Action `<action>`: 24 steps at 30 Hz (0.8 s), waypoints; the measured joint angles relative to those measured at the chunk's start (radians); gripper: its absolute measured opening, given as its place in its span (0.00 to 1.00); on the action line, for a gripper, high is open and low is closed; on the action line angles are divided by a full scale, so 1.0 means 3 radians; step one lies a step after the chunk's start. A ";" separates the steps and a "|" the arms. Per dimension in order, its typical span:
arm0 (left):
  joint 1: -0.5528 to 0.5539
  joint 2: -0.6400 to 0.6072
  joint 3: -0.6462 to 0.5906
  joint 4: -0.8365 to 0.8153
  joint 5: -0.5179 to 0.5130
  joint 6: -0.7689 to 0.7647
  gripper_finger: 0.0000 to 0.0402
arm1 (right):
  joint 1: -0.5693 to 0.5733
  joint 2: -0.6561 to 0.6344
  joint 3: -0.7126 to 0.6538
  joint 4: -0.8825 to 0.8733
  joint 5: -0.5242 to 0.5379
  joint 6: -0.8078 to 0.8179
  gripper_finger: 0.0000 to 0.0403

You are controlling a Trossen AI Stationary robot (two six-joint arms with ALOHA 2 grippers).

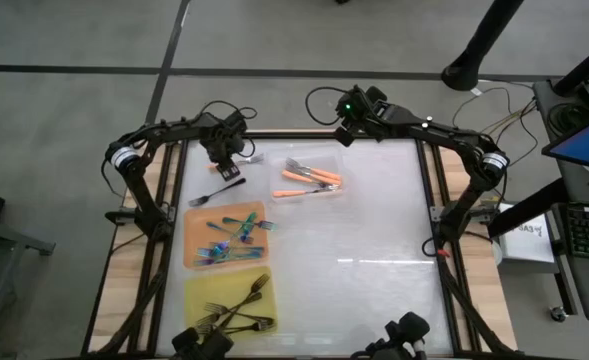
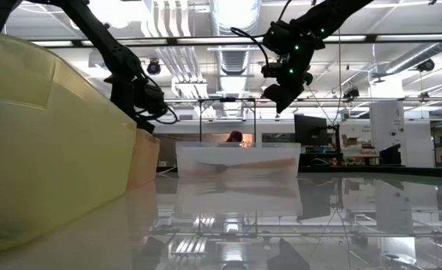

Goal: Sort silverware by color (type)
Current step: Put the orange fork into the transparent bin

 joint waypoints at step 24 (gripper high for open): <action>-0.0005 0.0171 0.0409 -0.0251 0.0047 -0.0016 0.35 | 0.0000 0.0001 0.0000 0.0136 -0.0405 -0.0040 0.37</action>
